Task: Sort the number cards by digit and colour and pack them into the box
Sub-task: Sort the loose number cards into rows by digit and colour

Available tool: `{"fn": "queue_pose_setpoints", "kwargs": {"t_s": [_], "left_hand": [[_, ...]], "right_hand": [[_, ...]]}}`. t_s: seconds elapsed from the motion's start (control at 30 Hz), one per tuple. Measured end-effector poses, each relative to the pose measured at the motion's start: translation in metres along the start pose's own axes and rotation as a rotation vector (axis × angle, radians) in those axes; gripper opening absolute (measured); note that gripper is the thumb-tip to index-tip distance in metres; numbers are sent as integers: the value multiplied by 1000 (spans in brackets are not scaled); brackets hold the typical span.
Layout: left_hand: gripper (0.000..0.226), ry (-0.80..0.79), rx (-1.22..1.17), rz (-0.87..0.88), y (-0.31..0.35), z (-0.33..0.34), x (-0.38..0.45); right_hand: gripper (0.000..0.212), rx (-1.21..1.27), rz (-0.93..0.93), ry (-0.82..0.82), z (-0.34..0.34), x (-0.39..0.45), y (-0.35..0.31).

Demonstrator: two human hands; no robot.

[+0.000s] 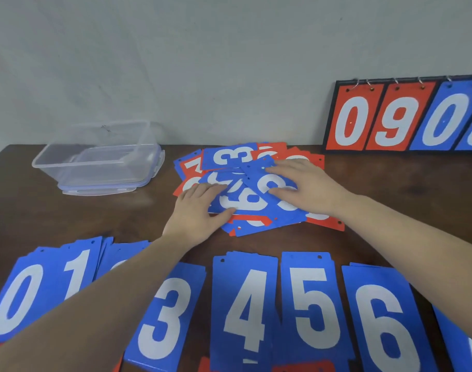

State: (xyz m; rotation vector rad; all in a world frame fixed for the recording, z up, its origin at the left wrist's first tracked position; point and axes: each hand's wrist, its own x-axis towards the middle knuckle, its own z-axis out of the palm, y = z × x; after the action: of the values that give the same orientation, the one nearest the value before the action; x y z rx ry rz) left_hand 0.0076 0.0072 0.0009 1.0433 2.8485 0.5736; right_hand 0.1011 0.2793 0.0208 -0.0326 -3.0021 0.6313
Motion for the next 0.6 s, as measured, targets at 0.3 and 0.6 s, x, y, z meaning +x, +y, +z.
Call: {"fn": "queue_pose_setpoints", "kwargs": {"t_s": [0.3, 0.6], "left_hand": [[37, 145, -74, 18, -2, 2, -4], [59, 40, -7, -83, 6, -6, -1]], "right_hand": [[64, -165, 23, 30, 3, -17, 27], [114, -94, 56, -66, 7, -18, 29]]}}
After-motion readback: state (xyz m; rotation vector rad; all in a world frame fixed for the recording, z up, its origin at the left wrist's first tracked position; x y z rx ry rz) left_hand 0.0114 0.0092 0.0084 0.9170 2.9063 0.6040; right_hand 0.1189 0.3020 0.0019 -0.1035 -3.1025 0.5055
